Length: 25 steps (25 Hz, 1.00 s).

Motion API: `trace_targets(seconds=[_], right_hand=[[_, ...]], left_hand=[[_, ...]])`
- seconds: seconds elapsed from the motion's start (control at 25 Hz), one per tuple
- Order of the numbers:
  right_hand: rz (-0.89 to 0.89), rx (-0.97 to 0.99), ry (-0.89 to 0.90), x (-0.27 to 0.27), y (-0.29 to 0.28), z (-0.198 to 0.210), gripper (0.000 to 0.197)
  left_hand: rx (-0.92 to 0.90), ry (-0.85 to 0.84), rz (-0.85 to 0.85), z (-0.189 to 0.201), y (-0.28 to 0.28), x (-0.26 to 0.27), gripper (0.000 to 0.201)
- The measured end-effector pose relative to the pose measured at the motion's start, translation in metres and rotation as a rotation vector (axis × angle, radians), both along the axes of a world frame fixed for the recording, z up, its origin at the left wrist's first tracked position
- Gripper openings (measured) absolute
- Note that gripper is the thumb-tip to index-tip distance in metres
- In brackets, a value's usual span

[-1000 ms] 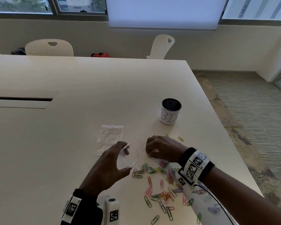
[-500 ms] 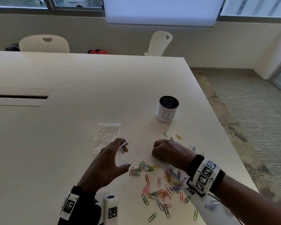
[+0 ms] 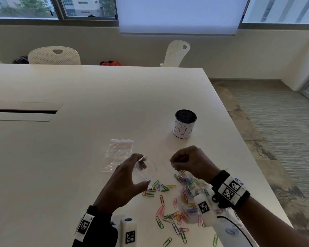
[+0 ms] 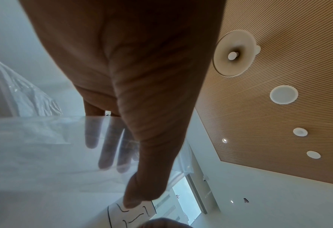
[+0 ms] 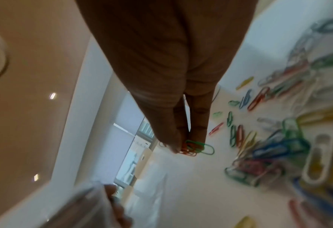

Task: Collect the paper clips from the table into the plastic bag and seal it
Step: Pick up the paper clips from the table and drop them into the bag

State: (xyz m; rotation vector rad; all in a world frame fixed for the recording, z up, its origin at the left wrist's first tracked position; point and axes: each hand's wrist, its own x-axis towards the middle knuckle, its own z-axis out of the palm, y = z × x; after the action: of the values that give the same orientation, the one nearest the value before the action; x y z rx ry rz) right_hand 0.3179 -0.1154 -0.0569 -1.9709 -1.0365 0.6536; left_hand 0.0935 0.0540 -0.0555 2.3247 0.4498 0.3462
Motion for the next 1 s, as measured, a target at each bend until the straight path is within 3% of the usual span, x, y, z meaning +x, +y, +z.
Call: trace_targets(seconds=[0.2,0.4,0.48,0.64,0.8,1.0], right_hand=[[-0.119,0.340,0.538,-0.019,-0.001,0.017,0.019],[-0.171,0.650,0.737,-0.060,0.012,0.033,0.027],[-0.170,0.690,0.693,-0.075,0.018,0.032,0.023],[-0.108,0.619,0.427,-0.086,0.023,0.030,0.015],[-0.016,0.542,0.232,-0.083,0.022,0.031,0.019],[-0.106,0.444,0.015,-0.062,0.015,0.037,0.016]], left_hand=[[-0.013,-0.011,0.009,-0.003,-0.004,0.006,0.058],[-0.060,-0.015,-0.001,-0.002,-0.008,0.010,0.057],[-0.086,-0.020,0.003,0.000,-0.010,0.010,0.054],[-0.101,-0.027,0.025,0.003,-0.009,0.008,0.051],[-0.099,-0.037,0.024,0.006,-0.007,0.007,0.049],[-0.100,-0.048,0.007,0.005,-0.007,0.009,0.047]])
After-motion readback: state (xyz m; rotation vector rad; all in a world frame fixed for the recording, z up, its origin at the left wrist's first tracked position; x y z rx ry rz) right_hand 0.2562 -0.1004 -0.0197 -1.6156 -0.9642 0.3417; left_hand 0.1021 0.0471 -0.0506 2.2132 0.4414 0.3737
